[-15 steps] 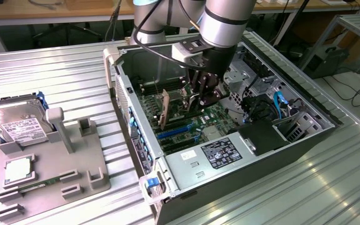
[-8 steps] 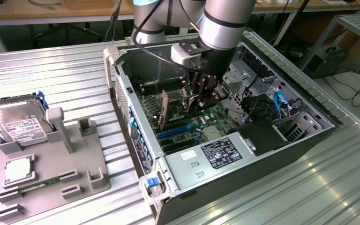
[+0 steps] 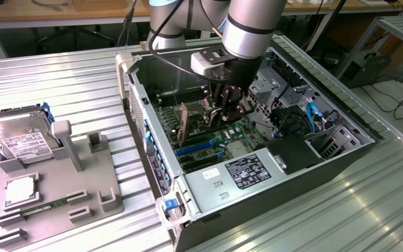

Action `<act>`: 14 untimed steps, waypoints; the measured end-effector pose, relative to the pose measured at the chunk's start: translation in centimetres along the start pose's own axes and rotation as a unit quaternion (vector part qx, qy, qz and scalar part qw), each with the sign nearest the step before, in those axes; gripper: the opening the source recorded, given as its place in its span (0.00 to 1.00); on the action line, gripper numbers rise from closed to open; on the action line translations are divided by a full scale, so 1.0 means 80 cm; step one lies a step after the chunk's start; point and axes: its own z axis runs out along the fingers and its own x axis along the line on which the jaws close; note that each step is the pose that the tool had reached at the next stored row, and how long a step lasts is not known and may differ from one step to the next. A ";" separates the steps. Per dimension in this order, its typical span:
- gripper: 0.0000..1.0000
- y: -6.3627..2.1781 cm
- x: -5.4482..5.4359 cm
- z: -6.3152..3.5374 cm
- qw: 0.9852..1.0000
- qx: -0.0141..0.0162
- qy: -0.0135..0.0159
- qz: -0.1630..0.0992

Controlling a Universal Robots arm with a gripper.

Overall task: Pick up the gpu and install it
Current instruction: 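Insert the gpu into the slot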

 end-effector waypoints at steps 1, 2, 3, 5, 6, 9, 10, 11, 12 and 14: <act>0.27 0.000 0.000 0.000 1.000 0.000 0.000 0.000; 0.27 0.000 0.000 0.000 1.000 0.000 0.000 0.000; 0.27 0.000 0.000 0.000 1.000 0.000 0.000 0.000; 0.27 0.000 0.000 0.000 1.000 0.000 0.000 0.000; 0.27 0.000 0.000 0.000 1.000 0.000 0.000 0.000; 0.27 0.000 0.000 0.000 1.000 0.000 0.000 0.000; 0.27 0.000 0.000 0.000 1.000 0.000 0.000 0.000; 0.27 0.000 0.000 0.000 1.000 0.000 0.000 0.000; 0.27 0.000 0.000 0.000 1.000 0.000 0.000 0.000; 0.27 0.000 0.000 0.000 1.000 0.000 0.000 0.005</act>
